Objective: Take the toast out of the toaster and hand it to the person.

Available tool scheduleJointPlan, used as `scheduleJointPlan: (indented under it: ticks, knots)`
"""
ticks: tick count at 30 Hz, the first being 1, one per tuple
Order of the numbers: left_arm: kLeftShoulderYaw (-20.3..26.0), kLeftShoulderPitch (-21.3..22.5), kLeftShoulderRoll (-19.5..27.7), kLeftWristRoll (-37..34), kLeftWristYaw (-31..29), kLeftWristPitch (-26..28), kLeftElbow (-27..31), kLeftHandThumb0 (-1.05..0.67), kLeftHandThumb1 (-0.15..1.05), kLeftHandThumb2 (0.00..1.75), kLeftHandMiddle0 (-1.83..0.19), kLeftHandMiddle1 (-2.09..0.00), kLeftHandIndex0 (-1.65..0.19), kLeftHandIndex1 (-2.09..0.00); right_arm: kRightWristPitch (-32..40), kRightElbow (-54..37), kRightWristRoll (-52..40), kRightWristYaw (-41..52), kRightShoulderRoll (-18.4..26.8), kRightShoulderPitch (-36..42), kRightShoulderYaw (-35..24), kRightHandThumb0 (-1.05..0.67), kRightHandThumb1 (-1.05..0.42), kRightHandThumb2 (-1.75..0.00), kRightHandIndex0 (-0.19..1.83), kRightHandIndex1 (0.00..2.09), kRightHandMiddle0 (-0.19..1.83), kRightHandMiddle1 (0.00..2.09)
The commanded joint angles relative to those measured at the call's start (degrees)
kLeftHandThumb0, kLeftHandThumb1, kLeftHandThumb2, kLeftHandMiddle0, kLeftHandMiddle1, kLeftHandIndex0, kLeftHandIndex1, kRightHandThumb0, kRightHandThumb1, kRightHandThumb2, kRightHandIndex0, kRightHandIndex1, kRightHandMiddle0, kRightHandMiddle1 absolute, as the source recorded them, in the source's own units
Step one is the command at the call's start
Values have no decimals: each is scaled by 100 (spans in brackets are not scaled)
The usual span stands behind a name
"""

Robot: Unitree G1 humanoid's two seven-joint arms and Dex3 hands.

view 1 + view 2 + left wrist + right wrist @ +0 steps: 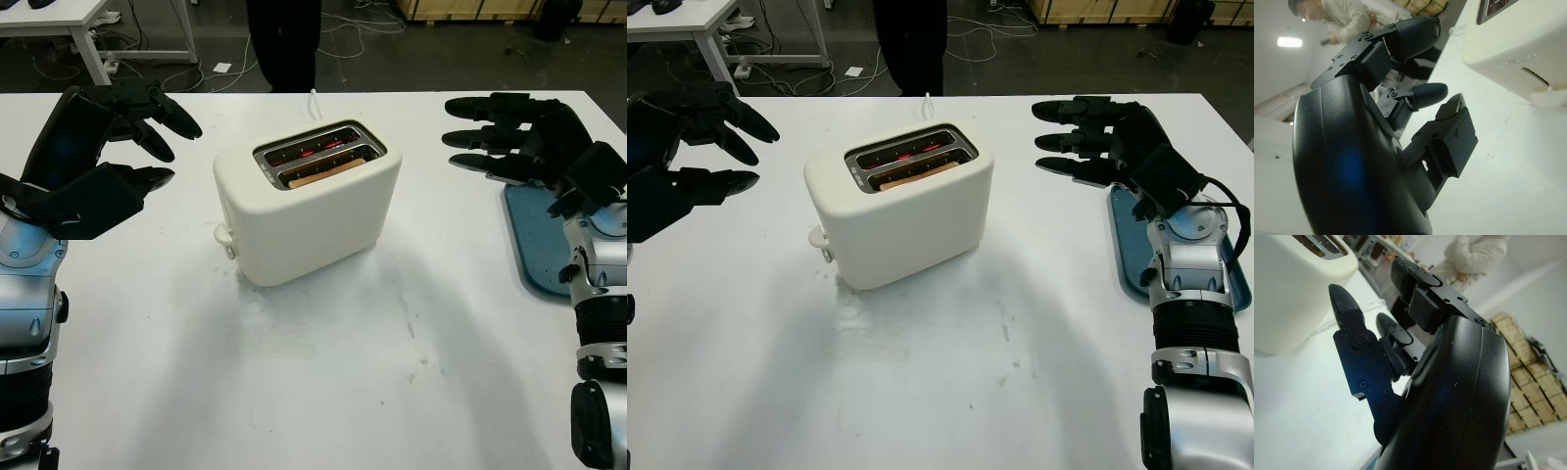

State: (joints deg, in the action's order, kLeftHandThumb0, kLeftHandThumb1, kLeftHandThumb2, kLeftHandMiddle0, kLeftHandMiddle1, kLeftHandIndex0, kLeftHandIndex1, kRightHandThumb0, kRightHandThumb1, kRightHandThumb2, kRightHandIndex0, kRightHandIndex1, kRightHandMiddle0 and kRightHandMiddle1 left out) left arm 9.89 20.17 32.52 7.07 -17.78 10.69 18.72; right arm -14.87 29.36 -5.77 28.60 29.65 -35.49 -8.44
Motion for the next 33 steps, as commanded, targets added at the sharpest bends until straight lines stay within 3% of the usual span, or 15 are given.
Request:
scheduleJointPlan:
  ticks: [1,33]
  knots:
    - [-22,79,45,10,-20,35,76,61,66,34,-78,-121,-74,-102,-41,-2,-56,40,-15,53,-13,-37,-75,0,96,0,85,0]
    - [-33,-20,-35,127,84,277,282,60,70,31,-75,-121,-71,-100,-135,132,-32,55,-14,18,-10,-38,-75,0,96,0,85,0]
